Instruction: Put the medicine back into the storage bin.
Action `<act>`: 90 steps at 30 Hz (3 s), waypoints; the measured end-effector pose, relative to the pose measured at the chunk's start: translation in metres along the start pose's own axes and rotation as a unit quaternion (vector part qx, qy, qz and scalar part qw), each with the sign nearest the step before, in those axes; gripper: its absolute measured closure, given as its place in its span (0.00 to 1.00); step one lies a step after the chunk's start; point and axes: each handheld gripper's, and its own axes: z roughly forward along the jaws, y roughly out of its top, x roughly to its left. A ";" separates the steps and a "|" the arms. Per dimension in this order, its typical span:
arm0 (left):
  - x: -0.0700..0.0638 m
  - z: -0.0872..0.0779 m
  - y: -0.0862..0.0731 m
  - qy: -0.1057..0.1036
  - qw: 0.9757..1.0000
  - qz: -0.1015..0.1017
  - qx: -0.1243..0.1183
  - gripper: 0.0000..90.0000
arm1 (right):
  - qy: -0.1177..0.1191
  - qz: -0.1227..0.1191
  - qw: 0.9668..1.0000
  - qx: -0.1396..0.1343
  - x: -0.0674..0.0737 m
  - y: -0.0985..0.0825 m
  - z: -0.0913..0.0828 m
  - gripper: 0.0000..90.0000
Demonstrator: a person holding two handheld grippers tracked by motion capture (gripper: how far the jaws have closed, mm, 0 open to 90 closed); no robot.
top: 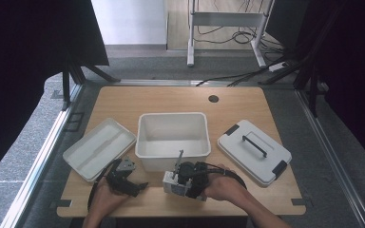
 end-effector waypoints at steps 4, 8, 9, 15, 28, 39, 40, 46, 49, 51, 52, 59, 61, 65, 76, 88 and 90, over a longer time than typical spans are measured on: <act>0.000 0.000 0.000 0.000 1.000 0.000 0.000 0.02 | 0.001 0.000 1.000 -0.001 -0.003 0.002 -0.014 0.62; 0.000 0.000 0.000 0.000 1.000 0.001 0.001 0.02 | 0.003 -0.002 1.000 -0.006 -0.006 0.004 -0.032 0.62; 0.000 0.000 0.000 0.000 1.000 0.000 0.000 0.02 | 0.004 0.001 1.000 -0.007 -0.007 0.005 -0.036 0.62; 0.000 0.000 0.000 0.000 1.000 -0.002 -0.001 0.02 | 0.000 0.002 1.000 -0.015 -0.013 0.012 -0.062 0.62; 0.000 0.000 0.000 0.000 1.000 -0.003 -0.002 0.02 | -0.029 0.026 0.998 -0.047 -0.044 0.032 -0.113 0.62; 0.000 0.000 0.000 0.000 1.000 -0.001 -0.001 0.02 | -0.068 0.074 0.993 -0.054 -0.088 0.052 -0.114 0.62; 0.000 0.000 0.000 0.001 1.000 -0.002 -0.002 0.02 | -0.069 0.077 0.993 -0.053 -0.091 0.054 -0.112 0.62; 0.000 0.000 0.000 0.000 1.000 -0.001 -0.001 0.02 | -0.079 0.092 0.992 -0.043 -0.110 0.063 -0.089 0.62; 0.000 0.000 0.000 -0.001 1.000 -0.001 -0.001 0.02 | -0.078 0.099 0.991 -0.042 -0.117 0.065 -0.075 0.62; 0.000 0.000 0.000 -0.001 1.000 -0.002 -0.001 0.02 | -0.079 0.105 0.991 -0.039 -0.121 0.066 -0.066 0.62; 0.000 0.000 0.000 -0.001 1.000 -0.001 -0.001 0.02 | -0.078 0.105 0.991 -0.039 -0.123 0.066 -0.061 0.62; 0.000 0.000 0.000 -0.001 1.000 -0.002 -0.001 0.02 | -0.070 0.118 0.990 -0.028 -0.134 0.066 -0.029 0.62; 0.000 0.000 0.000 0.000 1.000 -0.003 -0.002 0.02 | -0.068 0.121 0.990 -0.025 -0.136 0.065 -0.021 0.62; 0.000 0.000 0.000 0.000 1.000 -0.003 -0.002 0.02 | -0.070 0.125 0.990 -0.015 -0.138 0.062 -0.007 0.62; 0.000 0.000 0.000 0.000 1.000 -0.003 -0.001 0.02 | -0.063 0.125 0.990 0.013 -0.139 0.058 0.015 0.59; 0.000 0.000 0.000 0.000 1.000 -0.003 -0.002 0.02 | -0.061 0.134 0.988 -0.036 -0.137 0.054 -0.010 0.47; 0.000 0.000 0.000 0.000 1.000 -0.003 -0.002 0.02 | -0.059 0.133 0.988 -0.048 -0.135 0.052 -0.017 0.44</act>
